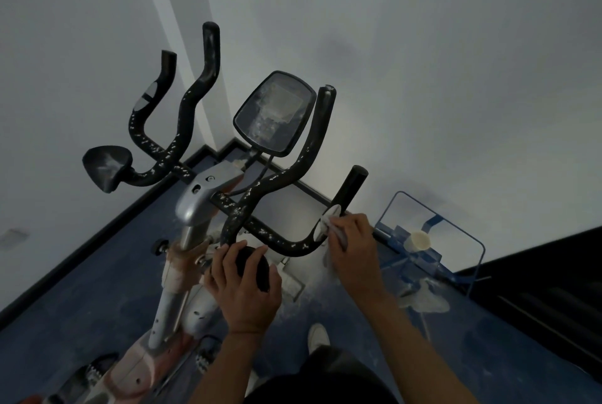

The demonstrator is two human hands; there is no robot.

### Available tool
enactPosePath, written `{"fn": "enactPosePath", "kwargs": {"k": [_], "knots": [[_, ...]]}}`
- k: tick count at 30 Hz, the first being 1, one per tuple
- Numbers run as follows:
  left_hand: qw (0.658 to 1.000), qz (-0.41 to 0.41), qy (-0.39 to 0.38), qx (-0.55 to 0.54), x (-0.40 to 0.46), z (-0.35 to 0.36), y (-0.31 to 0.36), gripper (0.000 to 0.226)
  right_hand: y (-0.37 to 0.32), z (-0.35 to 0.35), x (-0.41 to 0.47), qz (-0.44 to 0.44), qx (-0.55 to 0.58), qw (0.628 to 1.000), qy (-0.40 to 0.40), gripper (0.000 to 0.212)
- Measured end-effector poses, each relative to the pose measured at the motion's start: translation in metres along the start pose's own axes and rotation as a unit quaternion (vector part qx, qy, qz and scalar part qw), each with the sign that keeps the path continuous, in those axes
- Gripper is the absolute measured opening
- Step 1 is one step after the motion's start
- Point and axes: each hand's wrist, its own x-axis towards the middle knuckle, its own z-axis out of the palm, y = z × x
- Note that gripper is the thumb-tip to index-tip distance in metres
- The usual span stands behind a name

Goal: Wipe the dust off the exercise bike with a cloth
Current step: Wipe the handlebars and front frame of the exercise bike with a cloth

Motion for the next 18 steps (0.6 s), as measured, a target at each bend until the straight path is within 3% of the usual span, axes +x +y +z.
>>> {"fn": "enactPosePath", "kwargs": {"k": [5,9,12,18], "knots": [[1.0,0.004,-0.002,-0.004,-0.001,0.001,-0.002,0.033,-0.017,-0.007,0.026,0.007,0.003,1.0,0.013,0.016],[1.0,-0.001,-0.006,-0.003,-0.001,0.0,-0.002,0.034,-0.022,-0.002,0.026,-0.024,-0.067,0.995,-0.074,0.028],[1.0,-0.002,-0.007,-0.01,0.001,-0.001,0.0,0.035,-0.021,-0.004,0.02,-0.056,-0.079,0.988,-0.118,0.024],[1.0,0.0,-0.007,-0.007,0.001,-0.001,-0.001,0.034,-0.027,-0.012,0.032,-0.01,-0.012,0.999,-0.043,0.014]]}}
